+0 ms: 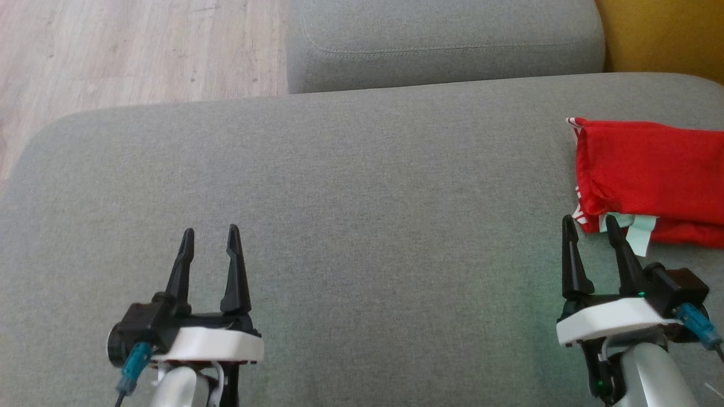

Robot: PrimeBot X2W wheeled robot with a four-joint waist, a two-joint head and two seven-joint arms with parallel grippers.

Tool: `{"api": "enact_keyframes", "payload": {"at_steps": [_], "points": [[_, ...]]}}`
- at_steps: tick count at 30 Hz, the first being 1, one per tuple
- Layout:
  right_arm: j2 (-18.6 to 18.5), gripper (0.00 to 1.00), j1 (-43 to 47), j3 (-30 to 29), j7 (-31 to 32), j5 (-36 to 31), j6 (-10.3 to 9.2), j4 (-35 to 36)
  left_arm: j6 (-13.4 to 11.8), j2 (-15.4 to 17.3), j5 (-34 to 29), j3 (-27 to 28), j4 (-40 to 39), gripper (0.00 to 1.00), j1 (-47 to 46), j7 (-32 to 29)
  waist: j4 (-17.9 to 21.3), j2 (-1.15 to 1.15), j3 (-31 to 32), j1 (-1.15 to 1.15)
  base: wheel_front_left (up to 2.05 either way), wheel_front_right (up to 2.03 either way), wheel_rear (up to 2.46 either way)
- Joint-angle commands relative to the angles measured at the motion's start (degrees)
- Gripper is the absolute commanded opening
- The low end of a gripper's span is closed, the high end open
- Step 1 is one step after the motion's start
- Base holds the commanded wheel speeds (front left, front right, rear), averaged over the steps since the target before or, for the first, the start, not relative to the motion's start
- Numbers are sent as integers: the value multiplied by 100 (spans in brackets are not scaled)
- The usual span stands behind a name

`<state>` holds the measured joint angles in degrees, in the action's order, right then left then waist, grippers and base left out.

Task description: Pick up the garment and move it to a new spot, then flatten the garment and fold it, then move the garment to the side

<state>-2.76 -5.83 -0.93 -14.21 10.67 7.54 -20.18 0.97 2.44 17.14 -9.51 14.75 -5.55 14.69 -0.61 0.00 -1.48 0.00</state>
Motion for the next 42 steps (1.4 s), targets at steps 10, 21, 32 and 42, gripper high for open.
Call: {"api": "enact_keyframes", "payload": {"at_steps": [10, 21, 32, 42], "points": [[-12, 100, -128, 224, -78, 44, -5, 332, -58, 43, 148, 171, -66, 100, -182, 31, 22, 0, 8, 0, 0, 0, 0], [-12, 100, -146, 274, -78, 78, -5, 359, -99, 43, 225, 314, -36, 100, -168, 31, 66, 0, -11, 0, 0, 0, 0], [-12, 100, -171, 314, -78, 58, -5, 337, -45, 43, 337, 450, -78, 100, -163, 31, 101, 0, -26, 0, 0, 0, 0], [2, 0, 2, 200, 2, 51, 0, 118, -44, 0, 421, 250, 149, 0, 7, 0, 133, 0, 13, 0, 0, 0, 0]]}}
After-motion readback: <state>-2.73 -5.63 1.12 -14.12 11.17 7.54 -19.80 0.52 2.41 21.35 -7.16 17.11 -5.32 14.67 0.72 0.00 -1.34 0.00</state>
